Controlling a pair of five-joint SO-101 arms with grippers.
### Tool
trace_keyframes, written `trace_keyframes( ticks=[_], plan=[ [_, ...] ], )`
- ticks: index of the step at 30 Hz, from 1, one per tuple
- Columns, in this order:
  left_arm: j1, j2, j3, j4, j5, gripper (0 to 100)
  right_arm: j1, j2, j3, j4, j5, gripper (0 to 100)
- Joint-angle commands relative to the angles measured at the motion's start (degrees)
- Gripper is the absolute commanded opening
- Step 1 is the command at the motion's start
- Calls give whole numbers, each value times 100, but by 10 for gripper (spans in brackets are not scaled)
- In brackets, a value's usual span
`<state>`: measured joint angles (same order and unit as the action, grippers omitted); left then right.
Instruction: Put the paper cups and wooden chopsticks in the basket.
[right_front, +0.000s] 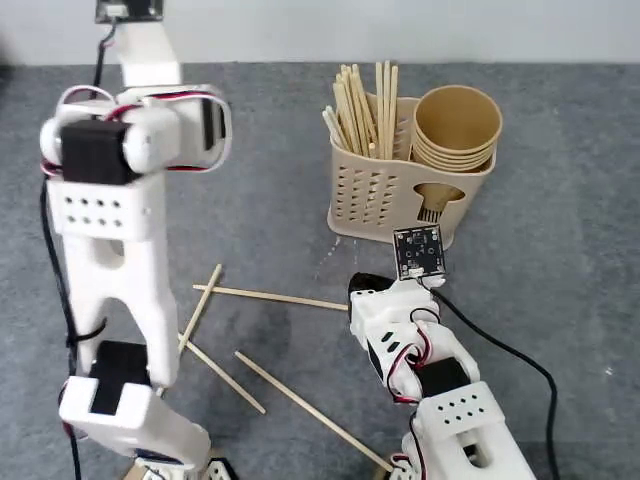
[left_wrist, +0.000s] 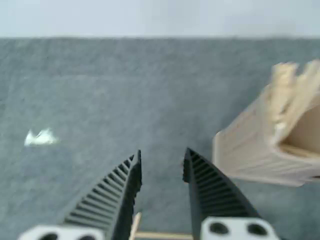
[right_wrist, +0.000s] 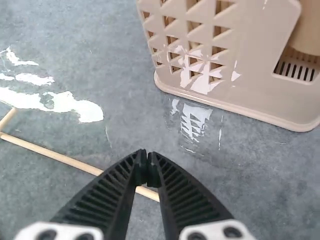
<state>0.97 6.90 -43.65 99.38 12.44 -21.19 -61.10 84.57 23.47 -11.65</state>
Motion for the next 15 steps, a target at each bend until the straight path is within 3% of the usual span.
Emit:
trace_keyframes(
  ticks=[1,15],
  plan=[
    [-308,-281,857,123,-615,111,-13,-127,-26,-92,62,11],
    [-835,-273,4040,97,-1996,115,-13,-127,-26,-110,70,11]
  ],
)
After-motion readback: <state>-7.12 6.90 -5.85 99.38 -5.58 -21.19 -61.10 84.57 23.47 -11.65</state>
